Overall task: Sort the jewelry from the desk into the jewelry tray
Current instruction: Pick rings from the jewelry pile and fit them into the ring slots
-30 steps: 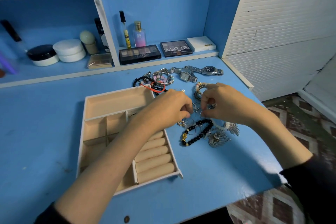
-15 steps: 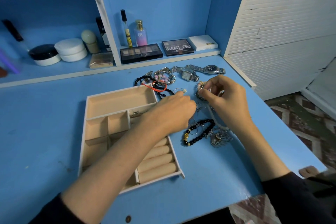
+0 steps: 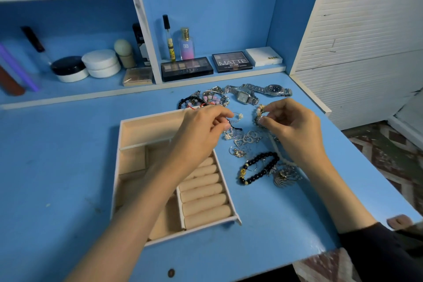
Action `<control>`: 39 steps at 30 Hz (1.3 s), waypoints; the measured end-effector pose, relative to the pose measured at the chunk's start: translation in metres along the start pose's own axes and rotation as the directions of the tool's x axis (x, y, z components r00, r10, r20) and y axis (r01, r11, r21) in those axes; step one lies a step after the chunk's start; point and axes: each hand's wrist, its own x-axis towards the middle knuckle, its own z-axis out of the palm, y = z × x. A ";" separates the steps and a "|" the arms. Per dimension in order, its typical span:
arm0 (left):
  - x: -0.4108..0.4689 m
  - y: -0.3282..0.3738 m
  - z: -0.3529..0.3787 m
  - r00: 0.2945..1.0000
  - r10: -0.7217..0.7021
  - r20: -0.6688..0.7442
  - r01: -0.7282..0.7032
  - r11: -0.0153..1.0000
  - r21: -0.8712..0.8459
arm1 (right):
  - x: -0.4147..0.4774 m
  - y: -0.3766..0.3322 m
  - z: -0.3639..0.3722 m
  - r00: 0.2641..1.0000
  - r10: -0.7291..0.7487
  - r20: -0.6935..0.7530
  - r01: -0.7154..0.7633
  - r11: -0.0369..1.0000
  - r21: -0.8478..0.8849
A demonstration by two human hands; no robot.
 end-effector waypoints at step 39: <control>-0.069 -0.020 -0.049 0.997 0.067 0.045 -0.080 0.889 0.451 | -0.037 -0.029 0.064 0.901 -0.393 0.185 0.413 0.907 -0.085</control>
